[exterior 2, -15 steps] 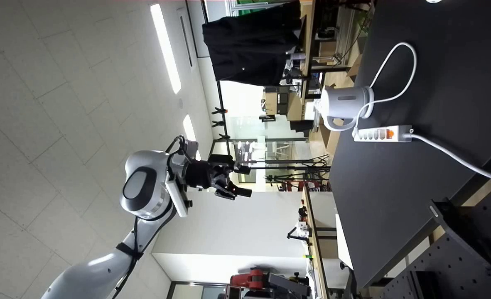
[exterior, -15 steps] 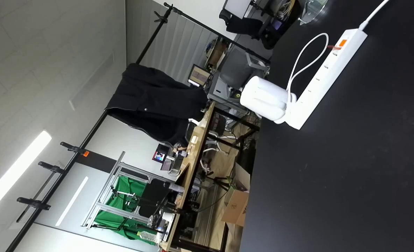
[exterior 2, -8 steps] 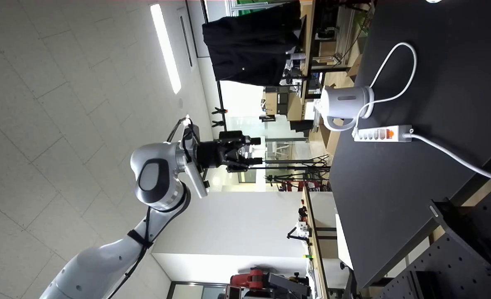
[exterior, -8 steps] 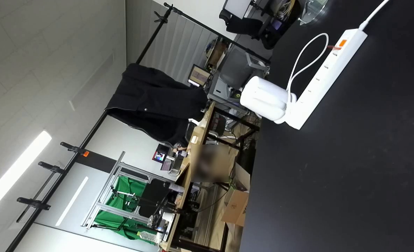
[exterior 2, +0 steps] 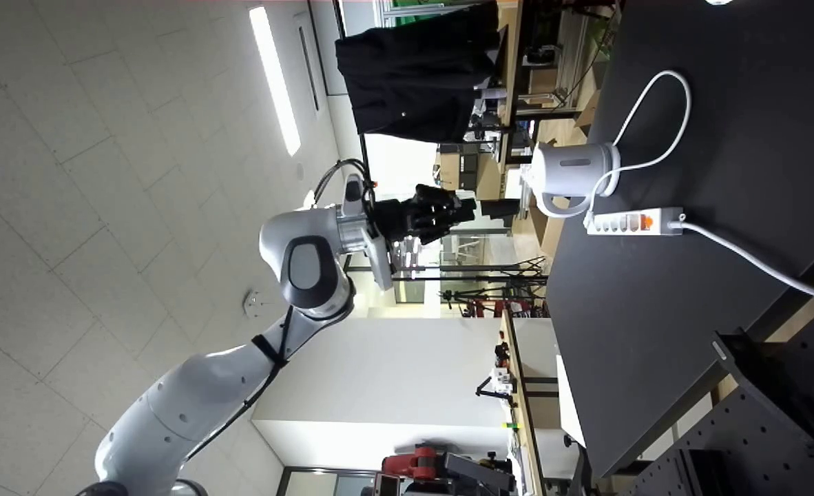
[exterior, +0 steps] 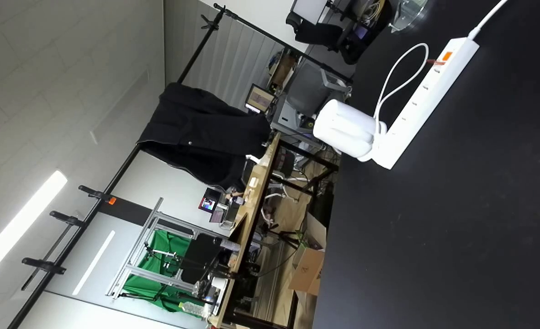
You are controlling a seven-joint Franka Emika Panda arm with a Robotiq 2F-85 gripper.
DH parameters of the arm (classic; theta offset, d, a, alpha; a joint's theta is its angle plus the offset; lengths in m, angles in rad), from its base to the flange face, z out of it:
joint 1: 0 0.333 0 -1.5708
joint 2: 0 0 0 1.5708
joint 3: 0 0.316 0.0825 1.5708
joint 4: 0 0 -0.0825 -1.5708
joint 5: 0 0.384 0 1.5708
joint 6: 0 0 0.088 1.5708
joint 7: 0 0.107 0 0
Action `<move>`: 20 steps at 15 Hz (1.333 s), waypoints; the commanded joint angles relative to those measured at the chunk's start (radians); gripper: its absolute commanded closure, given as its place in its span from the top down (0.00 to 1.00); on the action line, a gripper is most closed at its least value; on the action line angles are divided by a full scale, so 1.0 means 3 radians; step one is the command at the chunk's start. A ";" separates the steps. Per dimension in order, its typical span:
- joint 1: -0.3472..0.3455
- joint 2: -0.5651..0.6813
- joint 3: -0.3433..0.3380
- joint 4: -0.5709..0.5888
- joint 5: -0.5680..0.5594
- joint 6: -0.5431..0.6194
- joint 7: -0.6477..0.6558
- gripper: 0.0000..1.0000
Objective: Turn on the extension cable
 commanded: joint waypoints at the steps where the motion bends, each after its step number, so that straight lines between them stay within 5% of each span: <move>1: -0.0043 0.0089 0.0062 0.0046 0.0036 -0.0016 0.0008 0.23; 4: -0.0050 0.0270 0.0100 0.0155 0.0058 -0.0040 0.0022 0.05; 12: -0.0052 0.0284 0.0101 0.0187 0.0060 -0.0056 0.0023 0.01; 20: -0.0019 0.1213 0.0254 0.0271 0.0345 0.0904 0.0874 0.00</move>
